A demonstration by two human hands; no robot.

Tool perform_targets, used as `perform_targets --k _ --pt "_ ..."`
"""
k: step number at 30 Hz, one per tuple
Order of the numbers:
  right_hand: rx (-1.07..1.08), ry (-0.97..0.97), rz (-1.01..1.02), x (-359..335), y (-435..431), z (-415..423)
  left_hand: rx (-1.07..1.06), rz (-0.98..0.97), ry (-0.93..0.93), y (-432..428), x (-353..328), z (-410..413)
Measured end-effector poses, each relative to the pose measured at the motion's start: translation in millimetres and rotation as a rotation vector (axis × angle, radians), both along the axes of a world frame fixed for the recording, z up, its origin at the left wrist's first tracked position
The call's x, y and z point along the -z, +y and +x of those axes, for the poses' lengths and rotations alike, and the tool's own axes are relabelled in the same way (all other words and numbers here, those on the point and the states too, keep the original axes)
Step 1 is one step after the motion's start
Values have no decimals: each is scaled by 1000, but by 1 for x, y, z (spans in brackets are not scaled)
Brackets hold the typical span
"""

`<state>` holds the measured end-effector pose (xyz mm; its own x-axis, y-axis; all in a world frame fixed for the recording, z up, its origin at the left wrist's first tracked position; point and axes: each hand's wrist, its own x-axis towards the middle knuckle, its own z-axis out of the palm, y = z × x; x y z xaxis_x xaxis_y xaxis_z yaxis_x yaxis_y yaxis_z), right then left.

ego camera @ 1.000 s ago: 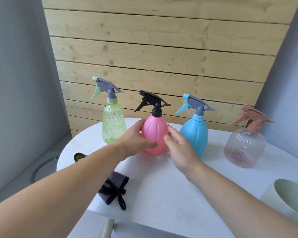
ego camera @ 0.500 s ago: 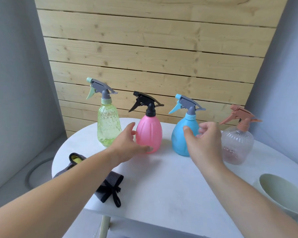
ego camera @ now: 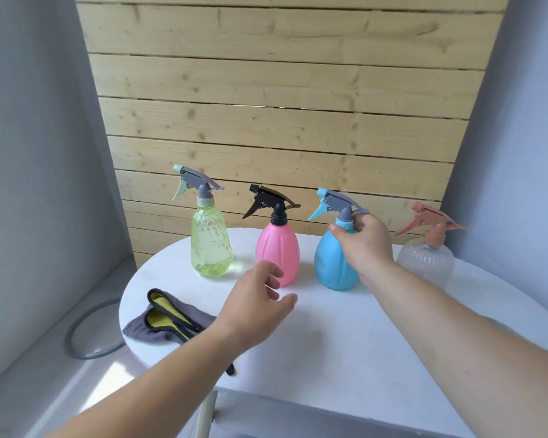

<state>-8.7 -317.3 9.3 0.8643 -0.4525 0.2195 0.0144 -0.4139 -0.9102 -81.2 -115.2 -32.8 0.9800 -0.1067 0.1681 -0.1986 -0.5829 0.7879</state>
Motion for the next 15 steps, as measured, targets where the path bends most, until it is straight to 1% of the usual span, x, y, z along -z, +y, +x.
perform_targets --k 2,5,9,11,15 --pt "-4 -20 3 -6 -3 -11 45 -14 19 -7 -3 -9" --pt "-42 -39 61 -21 -7 -43 107 -45 20 -20 -11 -28" --pt "-167 -17 198 -43 -10 -110 205 -122 25 -39 -27 -72" --pt "-202 19 258 -52 -11 -146 201 -153 40 -45 -29 -95" --pt "-225 65 353 -61 -17 -210 177 -83 34 -46 -33 -141"
